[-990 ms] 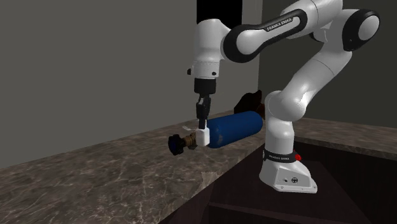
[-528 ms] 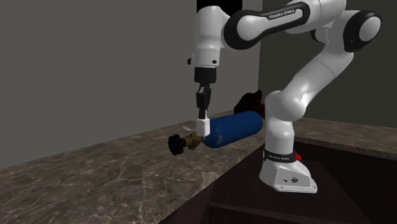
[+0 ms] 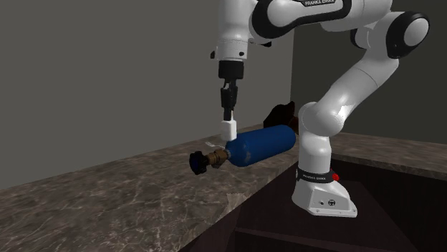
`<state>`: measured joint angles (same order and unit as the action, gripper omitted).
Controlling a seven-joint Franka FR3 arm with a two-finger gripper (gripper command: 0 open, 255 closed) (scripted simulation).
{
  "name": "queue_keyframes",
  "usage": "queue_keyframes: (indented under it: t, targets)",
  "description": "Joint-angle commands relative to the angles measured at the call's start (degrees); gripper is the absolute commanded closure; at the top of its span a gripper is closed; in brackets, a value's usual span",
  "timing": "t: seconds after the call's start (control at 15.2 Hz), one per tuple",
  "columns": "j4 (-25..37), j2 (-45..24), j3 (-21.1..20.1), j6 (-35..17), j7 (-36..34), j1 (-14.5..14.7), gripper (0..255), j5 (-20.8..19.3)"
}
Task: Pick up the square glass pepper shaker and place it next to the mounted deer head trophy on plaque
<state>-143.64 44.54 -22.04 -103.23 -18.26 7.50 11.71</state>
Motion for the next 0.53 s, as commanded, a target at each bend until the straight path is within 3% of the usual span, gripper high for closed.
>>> queue_keyframes:
  t: [0.0,0.46]
  targets:
    - [1.5,0.1,0.4,1.6,0.1,-0.1,255,-0.3]
    - [7.2,-0.5,1.4,6.7,0.1,-0.7,255,-1.3]
